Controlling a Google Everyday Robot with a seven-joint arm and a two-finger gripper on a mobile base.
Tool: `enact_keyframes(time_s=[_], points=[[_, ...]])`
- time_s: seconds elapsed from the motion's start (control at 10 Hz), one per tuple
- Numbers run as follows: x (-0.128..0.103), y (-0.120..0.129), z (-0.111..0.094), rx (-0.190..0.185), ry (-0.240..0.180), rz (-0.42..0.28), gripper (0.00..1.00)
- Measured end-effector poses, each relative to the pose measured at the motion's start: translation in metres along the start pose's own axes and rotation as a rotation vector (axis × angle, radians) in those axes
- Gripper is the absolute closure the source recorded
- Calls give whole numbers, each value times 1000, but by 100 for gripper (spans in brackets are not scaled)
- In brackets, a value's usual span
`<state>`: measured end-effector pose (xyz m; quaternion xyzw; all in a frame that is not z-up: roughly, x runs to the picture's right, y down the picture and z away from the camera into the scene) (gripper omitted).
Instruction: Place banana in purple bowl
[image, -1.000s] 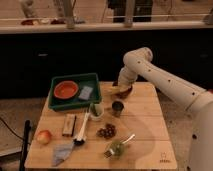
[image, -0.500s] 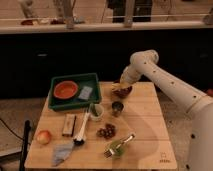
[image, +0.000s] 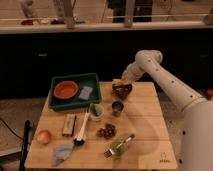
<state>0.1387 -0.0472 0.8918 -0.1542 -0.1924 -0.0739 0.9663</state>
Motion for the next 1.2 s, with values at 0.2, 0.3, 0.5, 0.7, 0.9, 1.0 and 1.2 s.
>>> enact_keyframes(time_s=[0.2,0.3,0.5,0.7,0.9,1.0,1.2], points=[[3,-2,7,-3,-20,10,100],[4,-1,10,-5,-27,14,100],[7,1,14,-9,-33,23,100],[10,2,15,-11,-35,33,100],[15,4,16,-16,-35,49,98],[18,5,17,-19,-34,61,93],[23,6,19,-25,-40,92,71]])
